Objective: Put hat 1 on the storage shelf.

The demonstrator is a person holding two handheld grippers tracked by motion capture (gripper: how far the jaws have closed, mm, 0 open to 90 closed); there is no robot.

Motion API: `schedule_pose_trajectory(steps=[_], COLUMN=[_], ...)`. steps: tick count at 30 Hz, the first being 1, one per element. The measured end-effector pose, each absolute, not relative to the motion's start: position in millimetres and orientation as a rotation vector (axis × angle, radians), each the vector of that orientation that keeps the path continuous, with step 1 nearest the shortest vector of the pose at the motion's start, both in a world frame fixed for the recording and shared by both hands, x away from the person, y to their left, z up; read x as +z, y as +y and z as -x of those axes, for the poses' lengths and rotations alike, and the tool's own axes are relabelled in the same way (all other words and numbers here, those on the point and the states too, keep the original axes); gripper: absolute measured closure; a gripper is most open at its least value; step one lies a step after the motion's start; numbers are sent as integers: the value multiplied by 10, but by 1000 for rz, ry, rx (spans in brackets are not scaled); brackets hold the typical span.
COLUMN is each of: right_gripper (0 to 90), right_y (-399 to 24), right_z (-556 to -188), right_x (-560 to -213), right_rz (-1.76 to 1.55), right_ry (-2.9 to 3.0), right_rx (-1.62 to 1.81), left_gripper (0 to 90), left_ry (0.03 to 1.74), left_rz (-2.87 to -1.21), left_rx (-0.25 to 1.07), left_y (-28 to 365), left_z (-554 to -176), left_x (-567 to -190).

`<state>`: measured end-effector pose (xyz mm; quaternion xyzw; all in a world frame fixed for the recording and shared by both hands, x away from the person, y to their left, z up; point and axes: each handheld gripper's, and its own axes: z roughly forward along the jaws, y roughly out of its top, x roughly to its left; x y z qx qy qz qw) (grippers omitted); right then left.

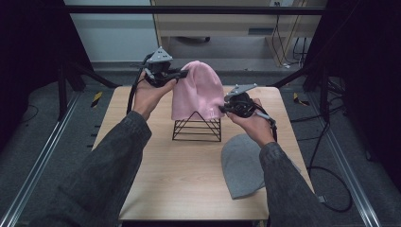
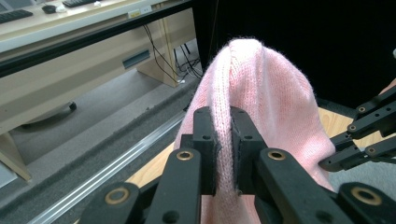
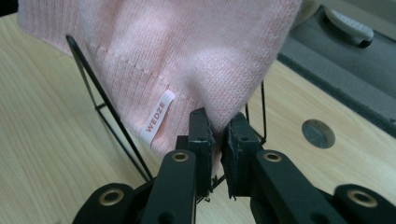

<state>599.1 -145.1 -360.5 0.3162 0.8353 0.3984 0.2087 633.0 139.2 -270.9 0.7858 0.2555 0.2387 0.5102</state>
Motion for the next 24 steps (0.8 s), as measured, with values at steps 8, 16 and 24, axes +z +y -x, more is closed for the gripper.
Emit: schedule_pose_trajectory(steps=[8,16,24], right_gripper=[827,827,828], right_y=[-1453,-1460,-1476], right_z=[-5954,-5916,-5890], right_x=[-3730,-3833,-3927], right_rz=[-890,-898,-895], right_ry=[2350,2380,2407], right_rx=[1084,1055,1026], left_gripper=[823,821,822], left_ry=[600,590,593], left_rz=[-1919,-1935,-1946], left_rx=[585,582,573], left_y=[1353,1316,1317], left_z=[-6237,-6151,-6052], left_x=[-2797,-2892,-2993])
